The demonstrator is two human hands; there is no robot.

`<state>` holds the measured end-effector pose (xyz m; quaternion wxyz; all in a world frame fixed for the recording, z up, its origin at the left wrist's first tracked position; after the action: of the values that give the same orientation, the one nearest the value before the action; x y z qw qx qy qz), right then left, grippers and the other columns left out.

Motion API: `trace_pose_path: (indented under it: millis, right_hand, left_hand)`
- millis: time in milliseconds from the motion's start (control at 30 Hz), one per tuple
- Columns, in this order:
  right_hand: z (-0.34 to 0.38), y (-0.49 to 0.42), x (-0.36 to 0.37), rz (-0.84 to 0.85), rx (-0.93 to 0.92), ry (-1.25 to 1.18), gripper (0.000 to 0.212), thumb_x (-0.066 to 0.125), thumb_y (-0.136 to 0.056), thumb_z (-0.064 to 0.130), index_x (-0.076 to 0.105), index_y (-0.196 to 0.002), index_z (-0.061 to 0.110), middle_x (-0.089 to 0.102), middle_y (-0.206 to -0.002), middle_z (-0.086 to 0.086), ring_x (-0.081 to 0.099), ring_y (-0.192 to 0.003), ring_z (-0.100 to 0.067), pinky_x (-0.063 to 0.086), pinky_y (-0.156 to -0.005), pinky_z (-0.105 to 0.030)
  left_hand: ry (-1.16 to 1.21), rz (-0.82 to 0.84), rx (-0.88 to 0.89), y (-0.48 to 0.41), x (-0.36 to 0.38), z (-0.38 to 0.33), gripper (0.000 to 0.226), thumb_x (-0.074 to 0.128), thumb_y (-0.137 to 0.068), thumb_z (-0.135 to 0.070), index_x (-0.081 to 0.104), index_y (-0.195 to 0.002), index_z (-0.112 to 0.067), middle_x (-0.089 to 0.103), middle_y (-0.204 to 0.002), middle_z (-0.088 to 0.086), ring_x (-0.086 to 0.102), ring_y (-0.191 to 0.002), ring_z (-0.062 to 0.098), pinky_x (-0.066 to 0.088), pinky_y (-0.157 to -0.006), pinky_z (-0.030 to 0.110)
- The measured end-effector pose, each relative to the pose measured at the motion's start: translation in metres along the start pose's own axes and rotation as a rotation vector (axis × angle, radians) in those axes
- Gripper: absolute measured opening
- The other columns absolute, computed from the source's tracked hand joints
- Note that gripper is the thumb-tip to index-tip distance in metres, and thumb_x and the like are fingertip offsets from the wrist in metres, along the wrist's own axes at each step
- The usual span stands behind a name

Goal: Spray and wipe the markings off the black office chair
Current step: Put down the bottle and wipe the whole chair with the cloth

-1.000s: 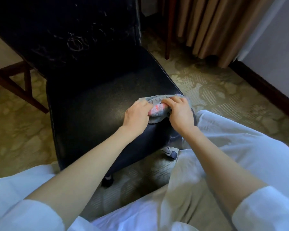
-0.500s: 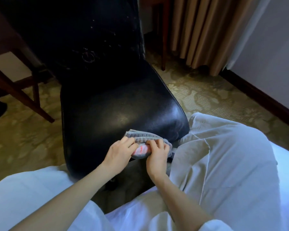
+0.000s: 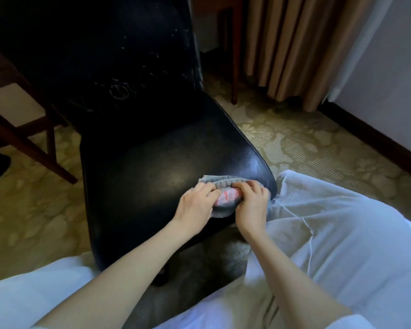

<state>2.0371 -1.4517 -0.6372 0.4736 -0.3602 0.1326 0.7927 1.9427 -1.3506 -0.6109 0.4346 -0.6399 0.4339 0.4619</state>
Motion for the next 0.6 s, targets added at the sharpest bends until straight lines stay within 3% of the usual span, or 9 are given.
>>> trace_pose_path:
  millis: [200,433,533,600]
  right_hand:
    - [-0.034,-0.086,-0.016,-0.062,-0.004,0.049,0.06,0.044,-0.066,-0.013,0.068,-0.111,0.019,0.06,-0.114,-0.002,0.044,-0.106,-0.03,0.025,-0.083,-0.022]
    - [-0.049,-0.158,-0.014,-0.054,-0.085,0.023,0.063,0.039,-0.064,-0.01,0.069,-0.111,0.02,0.063,-0.112,-0.002,0.049,-0.104,-0.03,0.026,-0.085,-0.019]
    - [-0.06,-0.153,-0.003,-0.072,-0.023,-0.009,0.063,0.045,-0.063,-0.014,0.069,-0.11,0.02,0.063,-0.113,-0.003,0.054,-0.102,-0.034,0.032,-0.087,-0.024]
    - [-0.064,-0.13,0.007,-0.104,0.057,-0.047,0.057,0.048,-0.066,-0.013,0.068,-0.108,0.02,0.064,-0.112,-0.004,0.056,-0.099,-0.033,0.034,-0.084,-0.026]
  left_hand:
    - [0.0,-0.031,0.014,-0.092,0.01,0.001,0.035,0.074,-0.067,-0.007,0.068,-0.101,-0.01,0.064,-0.1,0.008,0.06,-0.093,0.031,0.055,-0.064,0.038]
    - [0.002,-0.021,-0.041,-0.159,0.024,0.016,0.033,0.067,-0.084,-0.024,0.063,-0.116,-0.018,0.059,-0.115,0.003,0.052,-0.11,0.025,0.05,-0.08,0.038]
    - [0.008,0.02,-0.019,-0.165,0.023,0.016,0.031,0.059,-0.086,-0.015,0.063,-0.117,-0.013,0.059,-0.12,0.006,0.049,-0.115,0.026,0.047,-0.087,0.039]
    - [0.005,0.037,0.054,-0.155,0.02,0.011,0.029,0.06,-0.082,-0.007,0.067,-0.11,-0.01,0.062,-0.113,0.01,0.054,-0.108,0.031,0.051,-0.082,0.042]
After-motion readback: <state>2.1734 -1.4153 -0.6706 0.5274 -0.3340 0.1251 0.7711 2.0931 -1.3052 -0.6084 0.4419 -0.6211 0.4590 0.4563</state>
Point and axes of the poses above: each hand's wrist, its own y-axis away from the middle knuckle, its own x-axis out of the palm, z = x × y, the point moved 6 cm from there along -y, towards the middle knuckle
